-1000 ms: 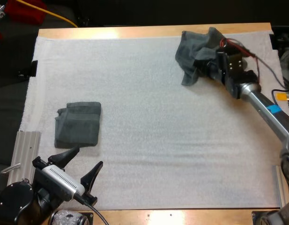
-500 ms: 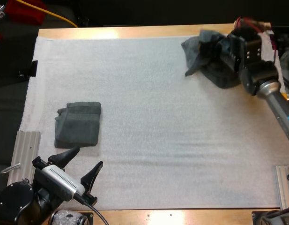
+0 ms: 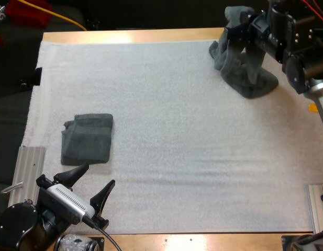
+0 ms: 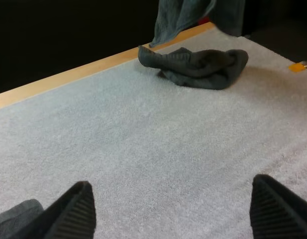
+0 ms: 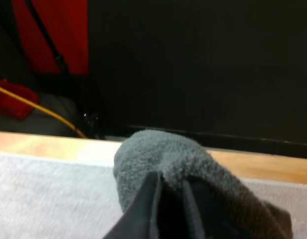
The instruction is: Pick towel from pile, fold and stack
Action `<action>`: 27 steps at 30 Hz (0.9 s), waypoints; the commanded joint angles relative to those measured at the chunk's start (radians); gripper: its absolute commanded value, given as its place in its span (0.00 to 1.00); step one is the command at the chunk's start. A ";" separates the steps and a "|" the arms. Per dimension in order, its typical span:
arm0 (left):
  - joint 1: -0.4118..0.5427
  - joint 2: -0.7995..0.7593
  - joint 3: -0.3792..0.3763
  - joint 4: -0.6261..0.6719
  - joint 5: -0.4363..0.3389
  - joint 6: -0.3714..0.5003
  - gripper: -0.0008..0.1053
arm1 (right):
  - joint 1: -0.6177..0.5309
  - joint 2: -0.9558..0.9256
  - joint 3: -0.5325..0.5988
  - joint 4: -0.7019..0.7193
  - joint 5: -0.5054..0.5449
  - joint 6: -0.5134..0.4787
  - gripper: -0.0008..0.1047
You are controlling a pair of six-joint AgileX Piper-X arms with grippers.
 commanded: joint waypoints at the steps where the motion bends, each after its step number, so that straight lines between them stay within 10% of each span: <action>1: -0.003 0.000 -0.008 -0.010 0.006 -0.004 0.60 | 0.005 -0.024 -0.014 0.035 -0.014 -0.015 0.02; 11: -0.003 0.000 -0.008 -0.010 0.006 -0.004 0.60 | 0.112 -0.048 -0.012 0.327 -0.031 -0.015 0.02; 27: -0.003 0.000 -0.008 0.004 0.006 -0.004 0.60 | 0.450 -0.013 0.124 0.281 -0.069 0.087 0.02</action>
